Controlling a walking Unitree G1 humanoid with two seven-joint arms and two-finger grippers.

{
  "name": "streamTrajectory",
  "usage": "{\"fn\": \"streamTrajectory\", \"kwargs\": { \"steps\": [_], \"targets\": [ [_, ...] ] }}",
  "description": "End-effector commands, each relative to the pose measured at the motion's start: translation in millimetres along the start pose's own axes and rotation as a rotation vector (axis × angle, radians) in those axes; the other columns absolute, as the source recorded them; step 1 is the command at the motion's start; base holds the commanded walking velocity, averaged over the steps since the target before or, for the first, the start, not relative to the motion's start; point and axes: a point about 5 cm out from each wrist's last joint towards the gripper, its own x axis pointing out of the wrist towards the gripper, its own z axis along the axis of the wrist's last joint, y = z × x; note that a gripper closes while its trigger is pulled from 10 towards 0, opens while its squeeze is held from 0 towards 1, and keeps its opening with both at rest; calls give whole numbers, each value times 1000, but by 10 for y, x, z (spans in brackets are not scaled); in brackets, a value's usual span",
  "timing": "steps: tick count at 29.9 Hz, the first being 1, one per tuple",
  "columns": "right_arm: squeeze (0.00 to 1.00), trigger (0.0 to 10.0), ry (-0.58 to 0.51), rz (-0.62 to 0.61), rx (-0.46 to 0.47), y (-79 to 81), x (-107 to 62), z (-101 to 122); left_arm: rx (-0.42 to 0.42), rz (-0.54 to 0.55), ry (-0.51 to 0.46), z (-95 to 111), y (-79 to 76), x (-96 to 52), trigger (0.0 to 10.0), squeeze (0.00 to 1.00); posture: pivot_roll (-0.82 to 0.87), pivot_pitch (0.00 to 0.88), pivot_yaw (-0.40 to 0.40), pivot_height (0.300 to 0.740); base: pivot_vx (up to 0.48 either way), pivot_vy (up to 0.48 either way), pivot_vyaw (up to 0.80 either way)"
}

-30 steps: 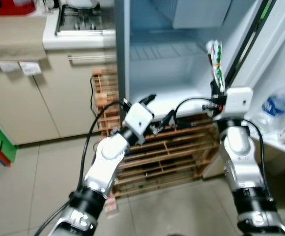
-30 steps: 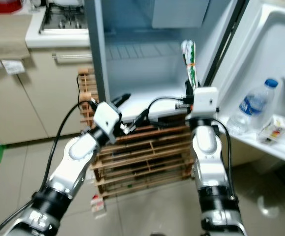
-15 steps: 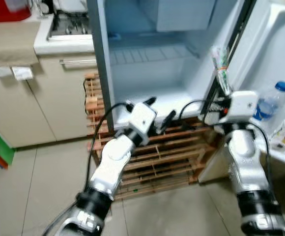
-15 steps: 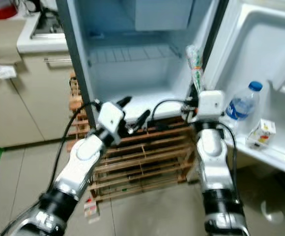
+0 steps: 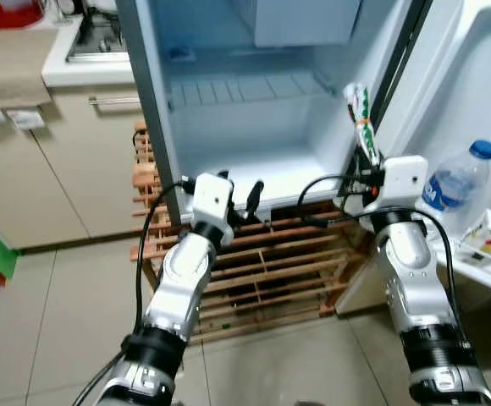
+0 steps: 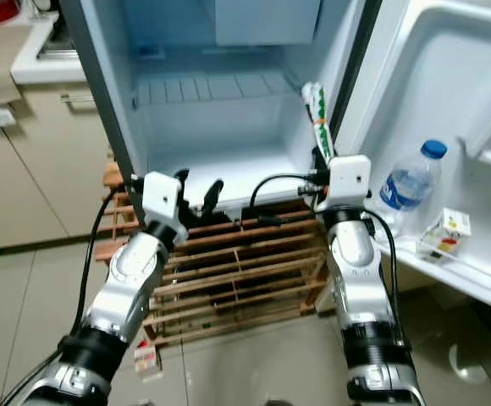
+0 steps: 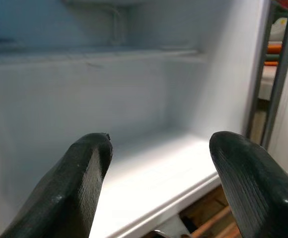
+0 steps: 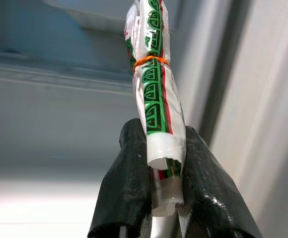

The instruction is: Restocking fridge

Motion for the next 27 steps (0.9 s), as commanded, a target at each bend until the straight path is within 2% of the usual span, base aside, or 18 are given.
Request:
{"fn": "streamTrajectory", "kwargs": {
  "steps": [1, 6, 8, 9, 11, 15, 17, 20, 21, 22, 23, 27],
  "targets": [
    [0, 10000, -3, 15, 1, -2, 36, 26, 38, -50, -46, 81, -89, 7, 10000, 0, -87, 0, -31, 740, 0, 0, 0],
    [0, 10000, -28, 54, 21, 34, 31, 79, 76, -73, -78, 134, -117, -9, 10000, 0, -86, 0, -33, 740, 0, 0, 0],
    [0, 10000, -41, 10, 15, -45, -13, 121, 101, -74, -106, 196, -89, -46, 10000, 0, -89, 0, -38, 740, 0, 0, 0],
    [0, 10000, -52, -40, 9, -141, -99, 182, 124, -66, -132, 276, -35, -117, 10000, 0, -92, 0, -42, 740, 0, 0, 0],
    [0, 10000, -63, -52, -3, -178, -187, 222, 132, -42, -137, 321, 32, -182, 10000, 0, -93, 0, -45, 740, 0, 0, 0],
    [0, 10000, -60, -71, -25, -221, -546, 262, 185, 37, -129, 441, 208, -444, 10000, 0, -97, 0, -50, 740, 0, 0, 0],
    [0, 10000, -62, -73, -36, -215, -699, 287, 162, 72, -116, 466, 250, -551, 10000, 0, -97, 0, -49, 740, 0, 0, 0],
    [0, 10000, -68, -62, -51, -171, -893, 375, 135, 102, -160, 634, 231, -670, 10000, 0, -102, 0, -50, 740, 0, 0, 0],
    [0, 10000, -68, -62, -51, -171, -893, 375, 135, 102, -160, 634, 231, -670, 10000, 0, -102, 0, -50, 740, 0, 0, 0],
    [0, 10000, -90, -39, -61, -123, -900, 455, 153, 90, -207, 762, 170, -661, 10000, 0, -103, 0, -51, 740, 0, 0, 0],
    [0, 10000, -98, -24, -60, -97, -875, 477, 159, 74, -226, 803, 134, -638, 10000, 0, -104, 0, -53, 740, 0, 0, 0],
    [0, 10000, -87, 18, -35, -29, -812, 476, 156, 26, -208, 806, 63, -574, 10000, 0, -103, 0, -53, 740, 360, 0, 0]
  ]
}}
